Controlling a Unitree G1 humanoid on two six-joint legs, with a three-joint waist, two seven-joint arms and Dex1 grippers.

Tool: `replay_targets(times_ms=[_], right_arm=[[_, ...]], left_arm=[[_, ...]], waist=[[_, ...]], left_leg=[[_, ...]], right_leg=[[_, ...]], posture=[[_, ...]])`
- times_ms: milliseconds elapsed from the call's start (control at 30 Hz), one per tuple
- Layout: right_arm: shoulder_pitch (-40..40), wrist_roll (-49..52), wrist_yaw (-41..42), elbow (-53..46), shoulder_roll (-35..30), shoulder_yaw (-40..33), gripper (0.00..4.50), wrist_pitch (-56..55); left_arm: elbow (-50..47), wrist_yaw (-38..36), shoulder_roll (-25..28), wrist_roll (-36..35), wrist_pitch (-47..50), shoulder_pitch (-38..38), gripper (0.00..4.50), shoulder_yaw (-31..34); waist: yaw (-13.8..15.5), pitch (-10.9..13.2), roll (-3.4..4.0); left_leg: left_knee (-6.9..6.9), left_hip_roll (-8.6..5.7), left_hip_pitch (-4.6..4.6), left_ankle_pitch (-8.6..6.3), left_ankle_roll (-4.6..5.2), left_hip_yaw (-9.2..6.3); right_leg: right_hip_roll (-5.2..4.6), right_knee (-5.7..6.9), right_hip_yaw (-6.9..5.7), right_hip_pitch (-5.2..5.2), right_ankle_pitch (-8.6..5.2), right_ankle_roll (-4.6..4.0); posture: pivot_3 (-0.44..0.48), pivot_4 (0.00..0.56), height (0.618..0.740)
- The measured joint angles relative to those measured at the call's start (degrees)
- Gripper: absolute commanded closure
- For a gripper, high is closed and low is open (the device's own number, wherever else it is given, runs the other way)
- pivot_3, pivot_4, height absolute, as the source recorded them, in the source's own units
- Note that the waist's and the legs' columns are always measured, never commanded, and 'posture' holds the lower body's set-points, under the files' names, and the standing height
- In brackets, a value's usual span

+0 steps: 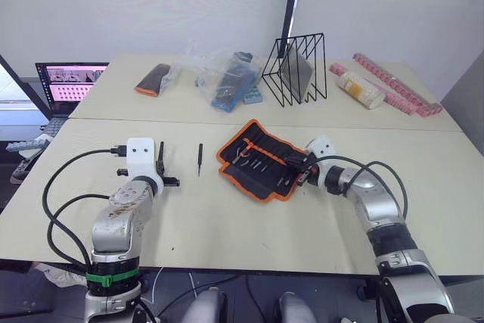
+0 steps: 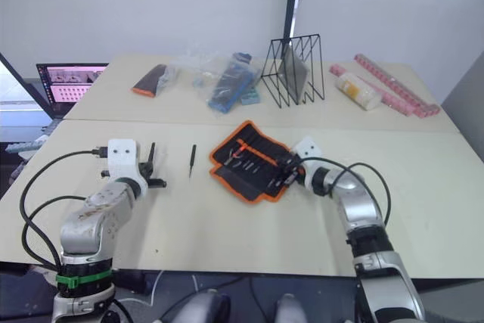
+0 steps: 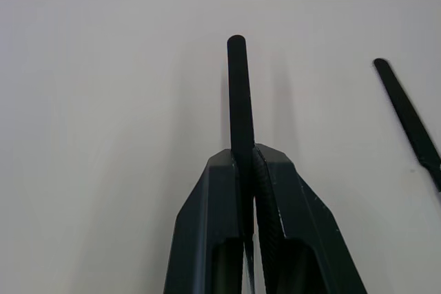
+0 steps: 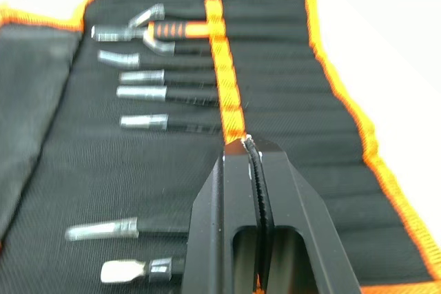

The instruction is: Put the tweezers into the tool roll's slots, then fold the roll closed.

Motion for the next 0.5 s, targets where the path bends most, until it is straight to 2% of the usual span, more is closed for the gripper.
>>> replay_targets(times_ms=[167,333,500], right_arm=[[0.04,0.46,0.40,-0.20,-1.65,-0.76,4.50,0.08],[1.15,0.42,0.39,-0.18,-1.45,-0.60,4.50,0.52],[2.48,0.30,0.13,0.23,-0.25,-0.01,4.50,0.53]], left_arm=[[-1.18,-6.12,2.77,-3.04,2.64,-2.45,4.49,-4.01],[-0.86,-9.21,2.65,-6.88,9.94,-9.84,4.49,-5.90],[0.27,-12.41,1.87,-10.51,15.69,-13.73,4.49,-8.88]], waist=[[-0.19,0.00,0.00],[-0.21,0.00,-0.01],[-0.71,0.00,-0.01]], left_leg=[[-0.02,0.01,0.00,0.00,0.01,0.00],[-0.02,0.00,-0.01,0.00,0.02,0.01],[-0.04,0.01,-0.01,0.01,0.01,0.00]], right_leg=[[0.02,0.00,0.01,-0.01,0.00,0.00],[0.01,-0.01,0.00,0.00,0.00,0.00],[0.02,0.00,0.01,-0.01,0.00,0.00]], posture=[[0.000,0.150,0.687],[0.000,0.150,0.687],[0.000,0.150,0.687]])
